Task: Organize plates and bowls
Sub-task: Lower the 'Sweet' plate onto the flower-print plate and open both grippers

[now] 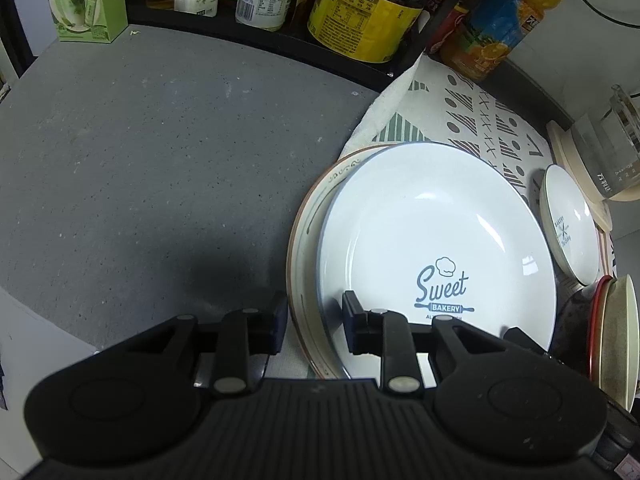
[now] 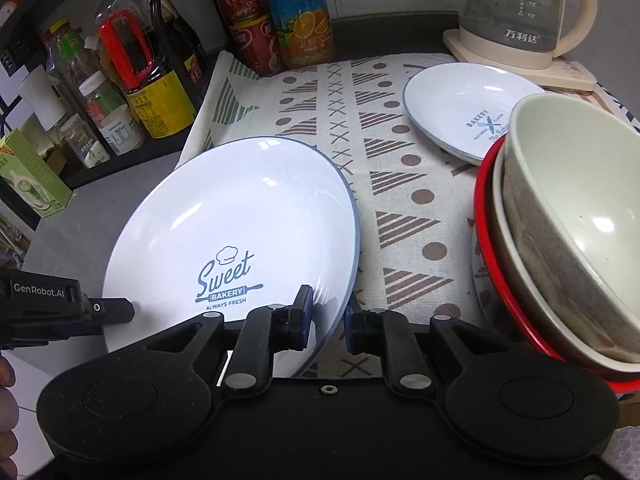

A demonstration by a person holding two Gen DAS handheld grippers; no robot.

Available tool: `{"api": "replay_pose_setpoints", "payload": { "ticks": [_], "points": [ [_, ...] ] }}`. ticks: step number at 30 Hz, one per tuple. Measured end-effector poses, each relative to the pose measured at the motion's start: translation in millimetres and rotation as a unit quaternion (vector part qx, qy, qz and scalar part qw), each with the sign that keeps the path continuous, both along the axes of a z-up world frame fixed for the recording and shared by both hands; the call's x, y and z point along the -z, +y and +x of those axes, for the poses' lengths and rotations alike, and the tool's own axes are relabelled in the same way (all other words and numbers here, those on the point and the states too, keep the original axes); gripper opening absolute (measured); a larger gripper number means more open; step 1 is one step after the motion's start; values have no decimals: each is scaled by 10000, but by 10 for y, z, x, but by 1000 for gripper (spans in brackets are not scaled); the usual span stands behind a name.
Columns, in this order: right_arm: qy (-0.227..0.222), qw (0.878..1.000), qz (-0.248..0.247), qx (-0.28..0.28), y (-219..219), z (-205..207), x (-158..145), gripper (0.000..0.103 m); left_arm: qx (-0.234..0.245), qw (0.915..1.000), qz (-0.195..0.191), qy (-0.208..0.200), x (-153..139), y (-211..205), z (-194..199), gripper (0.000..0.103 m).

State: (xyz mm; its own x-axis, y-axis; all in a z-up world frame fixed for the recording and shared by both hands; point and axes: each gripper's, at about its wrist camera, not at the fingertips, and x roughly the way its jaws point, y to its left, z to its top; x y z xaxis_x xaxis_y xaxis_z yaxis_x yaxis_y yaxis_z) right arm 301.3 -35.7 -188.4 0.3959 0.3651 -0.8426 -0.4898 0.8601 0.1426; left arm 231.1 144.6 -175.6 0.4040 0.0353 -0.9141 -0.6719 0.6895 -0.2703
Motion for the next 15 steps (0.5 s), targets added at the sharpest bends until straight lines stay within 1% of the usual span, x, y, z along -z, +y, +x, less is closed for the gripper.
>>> {"api": "replay_pose_setpoints", "payload": {
  "ticks": [3, 6, 8, 10, 11, 12, 13, 14, 15],
  "points": [
    [92, 9999, -24, -91, 27, 16, 55, 17, -50, 10000, 45, -2, 6, 28, -19, 26],
    [55, 9998, -73, -150, 52, -3, 61, 19, -134, 9998, 109, 38, 7, 64, -34, 26],
    [83, 9998, -67, -168, 36, 3, 49, 21, -150, 9998, 82, 44, 8, 75, -39, 26],
    [8, 9998, -17, -175, -2, -7, -15, 23, -177, 9997, 135, 81, -21, 62, -44, 26],
    [-10, 9998, 17, -203, -25, -8, -47, 25, -193, 9996, 197, 88, -49, 49, -53, 26],
    [-20, 9997, 71, -212, -48, -13, -83, 31, -196, 9995, 246, 69, -79, 39, -63, 26],
    [-36, 9997, 133, -209, -72, -20, -122, 36, -197, 9995, 253, 42, -108, 34, -71, 26],
    [-60, 9996, 186, -205, -92, -31, -158, 39, -204, 9995, 227, 9, -133, 28, -80, 26],
    [-89, 9995, 235, -199, -114, -44, -199, 46, -207, 9996, 199, -20, -154, 21, -87, 26]
  ]
}}
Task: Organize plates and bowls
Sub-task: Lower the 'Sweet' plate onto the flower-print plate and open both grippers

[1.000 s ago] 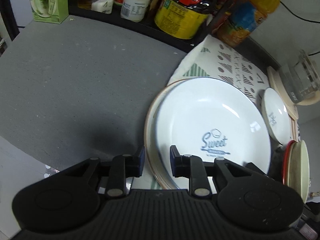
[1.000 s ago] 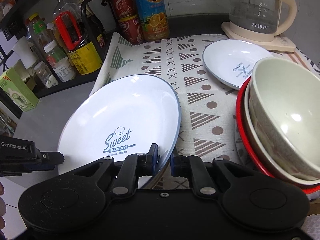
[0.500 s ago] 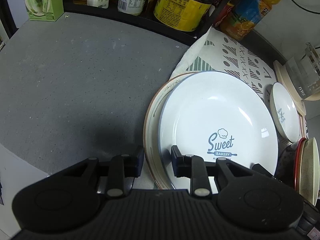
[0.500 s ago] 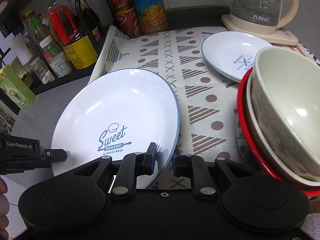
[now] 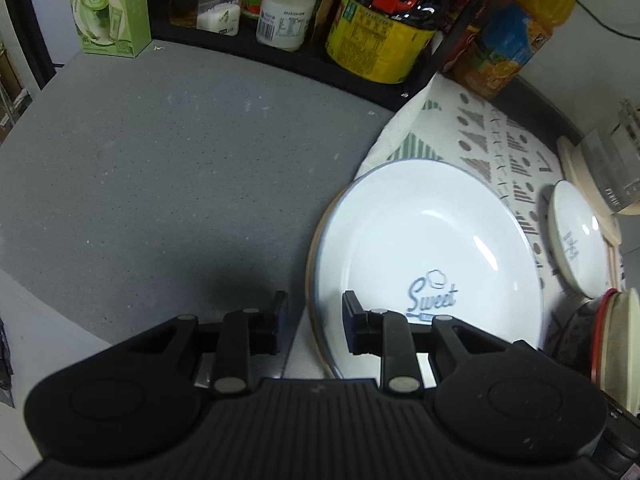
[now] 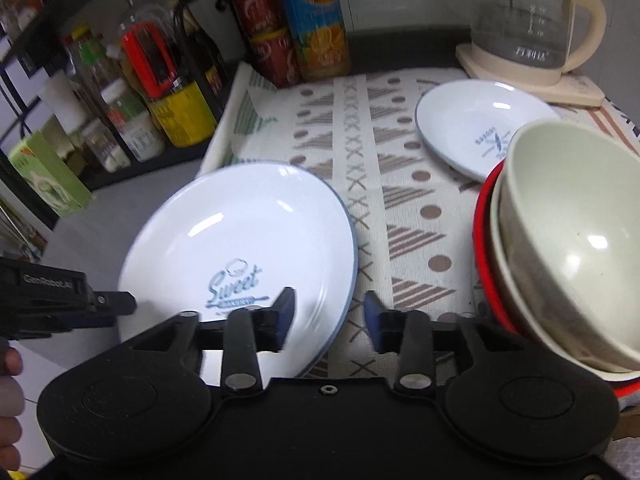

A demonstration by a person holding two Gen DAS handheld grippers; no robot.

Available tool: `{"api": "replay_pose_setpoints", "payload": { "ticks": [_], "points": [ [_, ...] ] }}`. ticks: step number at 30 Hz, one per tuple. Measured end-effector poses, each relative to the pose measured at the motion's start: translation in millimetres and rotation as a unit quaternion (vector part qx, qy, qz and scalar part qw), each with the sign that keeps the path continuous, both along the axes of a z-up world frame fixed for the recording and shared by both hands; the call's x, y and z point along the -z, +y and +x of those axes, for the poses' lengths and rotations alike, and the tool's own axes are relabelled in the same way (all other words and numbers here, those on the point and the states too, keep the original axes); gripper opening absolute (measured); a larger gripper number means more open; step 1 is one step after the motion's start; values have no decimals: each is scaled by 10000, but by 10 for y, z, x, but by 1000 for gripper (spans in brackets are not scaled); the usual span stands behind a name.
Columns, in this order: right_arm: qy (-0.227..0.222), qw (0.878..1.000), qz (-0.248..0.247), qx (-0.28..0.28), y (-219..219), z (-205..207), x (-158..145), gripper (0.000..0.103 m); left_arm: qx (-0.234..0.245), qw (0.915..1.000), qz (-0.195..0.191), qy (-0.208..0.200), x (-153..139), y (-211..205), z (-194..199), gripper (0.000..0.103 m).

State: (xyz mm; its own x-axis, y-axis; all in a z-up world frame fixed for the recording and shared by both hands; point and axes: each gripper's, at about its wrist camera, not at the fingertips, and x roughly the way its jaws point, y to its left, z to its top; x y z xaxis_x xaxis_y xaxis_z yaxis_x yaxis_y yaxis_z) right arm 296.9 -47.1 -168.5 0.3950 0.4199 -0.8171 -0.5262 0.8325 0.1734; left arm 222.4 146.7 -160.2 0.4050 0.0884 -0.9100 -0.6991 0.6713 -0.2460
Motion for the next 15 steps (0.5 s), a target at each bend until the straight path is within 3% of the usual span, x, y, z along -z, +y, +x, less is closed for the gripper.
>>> {"api": "replay_pose_setpoints", "payload": {
  "ticks": [3, 5, 7, 11, 15],
  "points": [
    [-67, 9999, 152, -7, -74, -45, -126, 58, -10, 10000, 34, -41, -77, -40, -13, 32],
    [-117, 9995, 277, -24, -131, -87, -226, 65, -75, 9999, 82, -73, -135, -73, -41, 47],
    [-209, 9989, 410, -26, -206, -123, -339, 77, -121, 9998, 97, -136, -186, -106, -74, 57],
    [-446, 9976, 537, -9, -354, -197, -547, 84, -99, 9994, 87, -320, -308, -213, -135, 72],
    [-605, 9960, 651, 91, -499, -256, -710, 93, -13, 9985, 142, -522, -454, -334, -186, 81]
  ]
}}
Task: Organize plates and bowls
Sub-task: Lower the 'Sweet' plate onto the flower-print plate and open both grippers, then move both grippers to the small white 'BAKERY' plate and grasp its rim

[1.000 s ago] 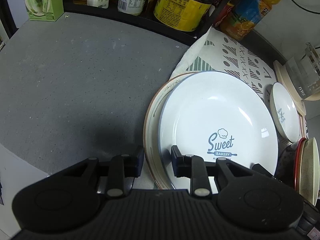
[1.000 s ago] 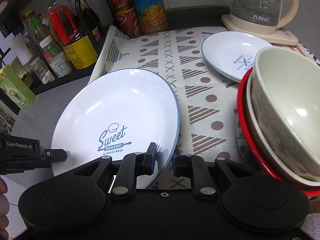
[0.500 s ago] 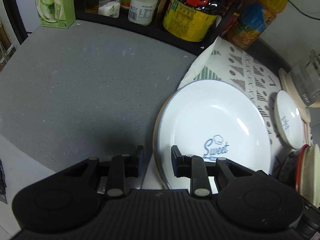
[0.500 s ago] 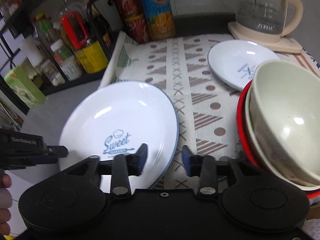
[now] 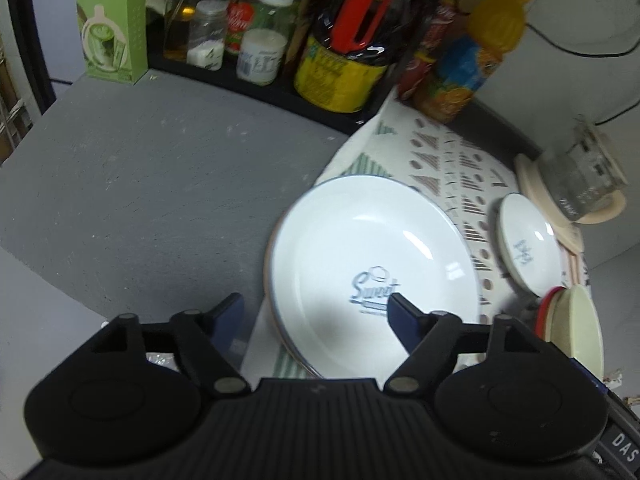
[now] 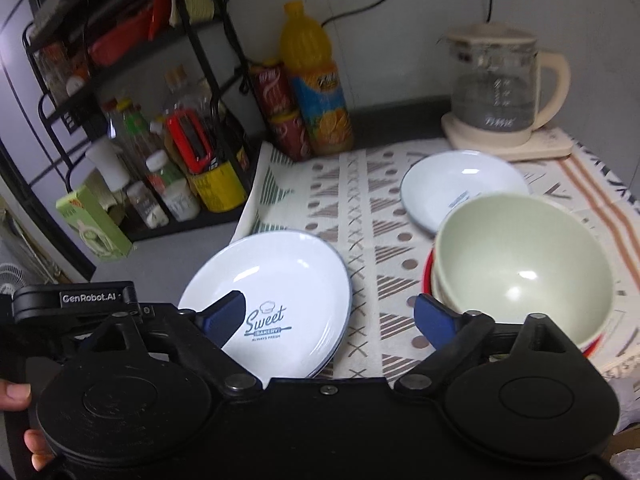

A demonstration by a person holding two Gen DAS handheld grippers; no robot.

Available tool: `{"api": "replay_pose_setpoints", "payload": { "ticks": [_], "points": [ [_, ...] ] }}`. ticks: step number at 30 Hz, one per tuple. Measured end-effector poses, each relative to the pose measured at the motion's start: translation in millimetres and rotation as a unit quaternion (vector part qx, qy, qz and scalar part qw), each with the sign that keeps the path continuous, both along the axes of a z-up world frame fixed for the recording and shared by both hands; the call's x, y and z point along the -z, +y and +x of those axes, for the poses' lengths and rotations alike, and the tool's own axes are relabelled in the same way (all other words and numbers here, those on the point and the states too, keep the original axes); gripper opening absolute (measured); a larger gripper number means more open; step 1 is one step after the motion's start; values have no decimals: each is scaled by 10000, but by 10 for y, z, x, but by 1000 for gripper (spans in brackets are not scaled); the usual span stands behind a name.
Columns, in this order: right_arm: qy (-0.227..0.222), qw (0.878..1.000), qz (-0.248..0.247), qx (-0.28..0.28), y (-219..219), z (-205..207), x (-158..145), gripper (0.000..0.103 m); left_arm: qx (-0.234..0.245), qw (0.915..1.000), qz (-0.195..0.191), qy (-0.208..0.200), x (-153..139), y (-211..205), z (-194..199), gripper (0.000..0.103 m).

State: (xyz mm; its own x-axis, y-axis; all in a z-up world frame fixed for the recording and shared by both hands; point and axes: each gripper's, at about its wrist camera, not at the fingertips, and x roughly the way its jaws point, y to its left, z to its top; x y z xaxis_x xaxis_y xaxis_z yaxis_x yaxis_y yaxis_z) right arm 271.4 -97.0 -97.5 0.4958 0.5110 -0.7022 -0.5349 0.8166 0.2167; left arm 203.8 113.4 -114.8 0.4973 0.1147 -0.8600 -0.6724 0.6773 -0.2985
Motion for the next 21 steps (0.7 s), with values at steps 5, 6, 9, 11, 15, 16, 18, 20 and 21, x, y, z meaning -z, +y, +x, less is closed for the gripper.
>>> {"api": "replay_pose_setpoints", "payload": {
  "ticks": [5, 6, 9, 11, 15, 16, 18, 20, 21],
  "points": [
    [-157, 9995, 128, 235, -224, -67, -142, 99, 138, 9998, -27, -120, -130, -130, -51, 84],
    [-184, 9993, 156, 270, -276, -83, -164, 100, 167, 9997, -28, -148, -151, -157, -56, 85],
    [-270, 9985, 189, 436, -418, -127, -217, 103, 230, 9994, -16, -275, -208, -244, -71, 90],
    [-304, 9978, 199, 556, -507, -144, -247, 103, 314, 9989, 6, -358, -243, -308, -57, 93],
    [-427, 9957, 251, 782, -677, -164, -346, 103, 469, 9977, 54, -480, -312, -441, -26, 97],
    [-449, 9953, 246, 825, -709, -163, -363, 103, 527, 9973, 54, -514, -330, -470, -10, 100],
    [-450, 9947, 209, 897, -765, -156, -377, 103, 604, 9965, 61, -576, -364, -527, 20, 103],
    [-455, 9941, 166, 968, -815, -149, -373, 103, 674, 9957, 50, -639, -397, -579, 56, 103],
    [-460, 9938, 157, 1004, -843, -139, -366, 103, 710, 9953, 34, -661, -406, -602, 69, 103]
  ]
}}
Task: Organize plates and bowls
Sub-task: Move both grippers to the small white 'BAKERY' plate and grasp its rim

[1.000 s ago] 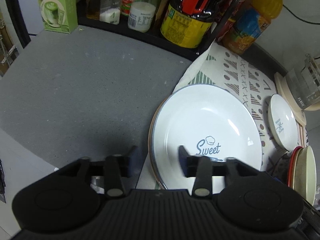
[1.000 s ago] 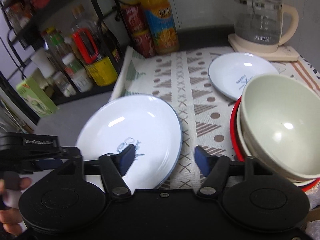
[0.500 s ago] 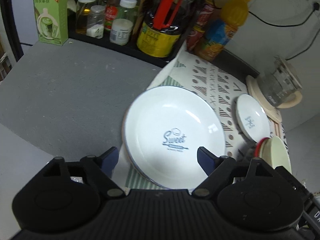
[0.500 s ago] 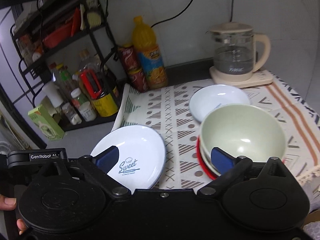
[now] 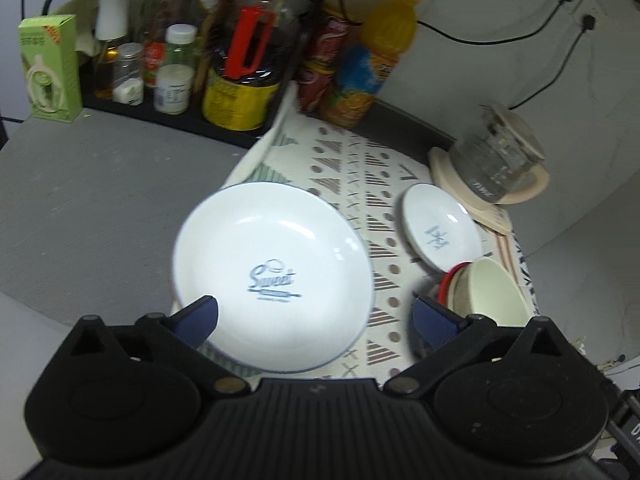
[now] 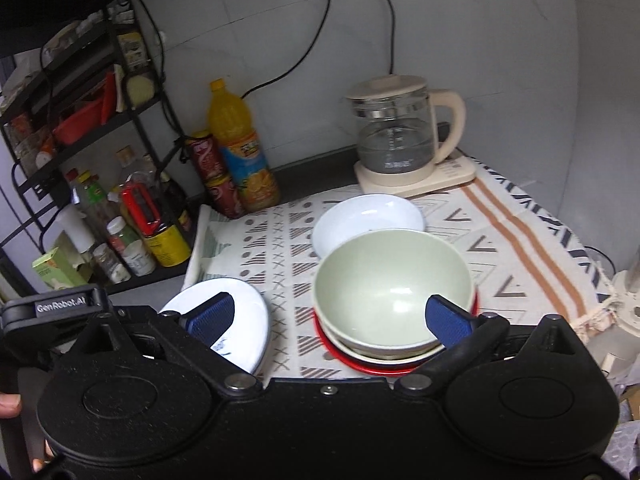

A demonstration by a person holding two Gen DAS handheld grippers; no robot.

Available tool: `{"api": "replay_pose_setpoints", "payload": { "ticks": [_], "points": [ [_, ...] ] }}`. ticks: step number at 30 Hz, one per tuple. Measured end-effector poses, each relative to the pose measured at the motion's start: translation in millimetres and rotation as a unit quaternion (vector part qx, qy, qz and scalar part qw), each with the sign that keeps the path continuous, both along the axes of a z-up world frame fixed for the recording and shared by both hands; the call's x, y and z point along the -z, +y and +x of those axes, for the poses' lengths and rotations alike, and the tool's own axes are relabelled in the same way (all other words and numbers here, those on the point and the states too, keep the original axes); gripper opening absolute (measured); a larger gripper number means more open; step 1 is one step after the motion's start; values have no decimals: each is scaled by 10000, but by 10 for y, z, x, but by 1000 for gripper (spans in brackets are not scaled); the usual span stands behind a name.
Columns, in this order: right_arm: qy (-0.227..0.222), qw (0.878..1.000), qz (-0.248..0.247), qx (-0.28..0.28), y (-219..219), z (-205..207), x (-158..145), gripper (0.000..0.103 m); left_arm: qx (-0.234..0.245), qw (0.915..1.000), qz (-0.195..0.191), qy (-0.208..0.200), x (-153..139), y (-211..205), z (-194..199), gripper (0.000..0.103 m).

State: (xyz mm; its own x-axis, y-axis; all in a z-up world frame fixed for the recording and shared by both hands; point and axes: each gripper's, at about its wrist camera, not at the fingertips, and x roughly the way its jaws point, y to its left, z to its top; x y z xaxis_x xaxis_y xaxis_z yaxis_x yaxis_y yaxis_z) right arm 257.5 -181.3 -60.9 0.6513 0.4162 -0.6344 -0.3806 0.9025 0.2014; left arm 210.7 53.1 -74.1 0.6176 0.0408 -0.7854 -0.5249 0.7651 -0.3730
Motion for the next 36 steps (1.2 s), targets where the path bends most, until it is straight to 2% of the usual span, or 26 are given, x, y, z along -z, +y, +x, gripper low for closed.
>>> {"api": "replay_pose_setpoints", "payload": {
  "ticks": [6, 14, 22, 33, 36],
  "points": [
    [90, 9996, 71, 249, -129, 46, 32, 103, 167, 9998, -115, -67, -24, -114, 104, 103],
    [14, 9990, 155, 414, -257, 161, -19, 103, 326, 9994, 87, -40, -81, -182, 238, 103],
    [179, 9985, 133, 500, -294, 422, 18, 103, 558, 9984, 109, -52, -120, -280, 501, 103],
    [421, 9976, 177, 523, -300, 1141, 135, 102, 719, 9973, 64, 109, 36, -342, 1180, 103],
    [605, 9972, 117, 428, -257, 1415, 224, 98, 790, 9968, 23, 112, 96, -382, 1447, 102]
  ]
}}
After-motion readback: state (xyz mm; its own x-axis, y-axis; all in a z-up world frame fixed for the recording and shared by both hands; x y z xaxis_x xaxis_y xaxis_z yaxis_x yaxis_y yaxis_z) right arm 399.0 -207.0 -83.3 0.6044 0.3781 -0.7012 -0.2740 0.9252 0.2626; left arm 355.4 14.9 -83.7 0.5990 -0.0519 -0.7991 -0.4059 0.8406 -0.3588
